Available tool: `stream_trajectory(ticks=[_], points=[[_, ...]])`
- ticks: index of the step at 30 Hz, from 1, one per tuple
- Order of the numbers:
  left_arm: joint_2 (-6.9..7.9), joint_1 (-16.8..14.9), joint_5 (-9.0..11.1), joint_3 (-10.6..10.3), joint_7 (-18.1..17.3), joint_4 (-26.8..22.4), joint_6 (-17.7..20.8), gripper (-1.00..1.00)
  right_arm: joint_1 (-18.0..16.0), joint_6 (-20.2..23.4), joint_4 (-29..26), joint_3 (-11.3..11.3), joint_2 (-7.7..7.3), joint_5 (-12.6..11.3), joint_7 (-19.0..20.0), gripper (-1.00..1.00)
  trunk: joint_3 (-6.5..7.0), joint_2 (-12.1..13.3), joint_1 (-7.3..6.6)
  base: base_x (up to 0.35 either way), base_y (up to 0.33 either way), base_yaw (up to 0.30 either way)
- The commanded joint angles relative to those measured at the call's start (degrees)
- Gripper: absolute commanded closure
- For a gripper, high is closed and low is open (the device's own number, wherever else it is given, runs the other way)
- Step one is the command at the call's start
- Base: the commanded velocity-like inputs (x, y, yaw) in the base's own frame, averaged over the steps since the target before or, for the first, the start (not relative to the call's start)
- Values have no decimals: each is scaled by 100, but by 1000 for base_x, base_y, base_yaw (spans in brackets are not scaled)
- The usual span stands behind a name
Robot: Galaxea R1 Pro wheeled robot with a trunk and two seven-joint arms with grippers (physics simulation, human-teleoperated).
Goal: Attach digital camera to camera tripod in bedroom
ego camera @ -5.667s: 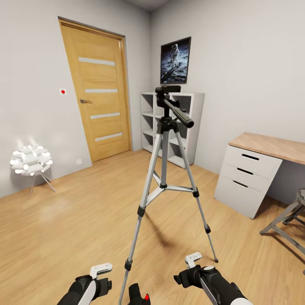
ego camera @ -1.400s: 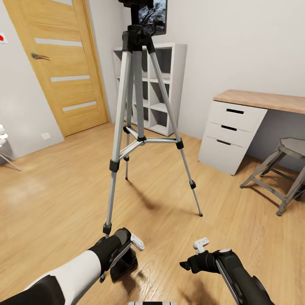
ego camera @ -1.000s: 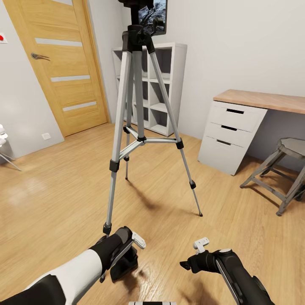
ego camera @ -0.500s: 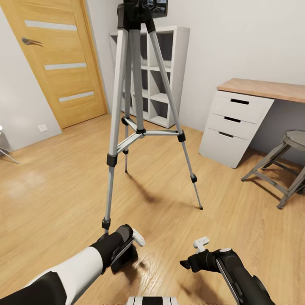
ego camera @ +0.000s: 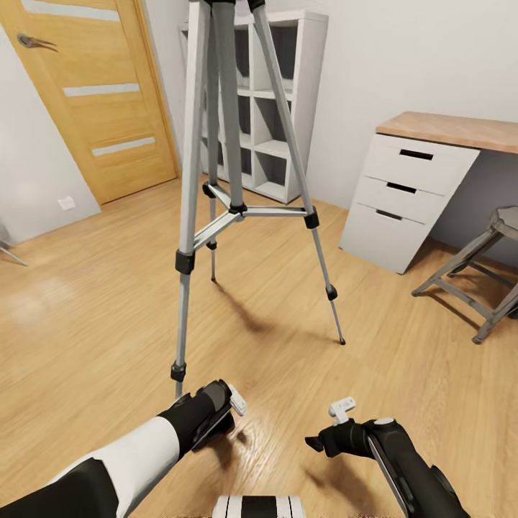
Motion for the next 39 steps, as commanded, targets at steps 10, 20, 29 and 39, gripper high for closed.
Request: stream_trajectory(ticks=[10, 20, 29, 39], points=[[-22, -130, -409, -34, -260, -5, 24, -100, 52, 17, -198, -3, -20, 51, 37, -100, -227, -16, 24, 0, 0, 0], [-20, -290, -434, -38, -491, -5, 20, -100, 57, 12, -217, -4, -20, 48, 35, -100, -448, -29, 50, 0, 0, 0], [-4, -364, -437, -37, -585, -4, 22, -100, 63, 11, -300, -3, -20, 50, 35, -100, -648, -41, 73, 0, 0, 0], [45, -448, -437, -39, -760, -4, 25, -100, 89, 11, -327, 3, -20, 51, 26, -100, -869, -54, 99, 0, 0, 0]])
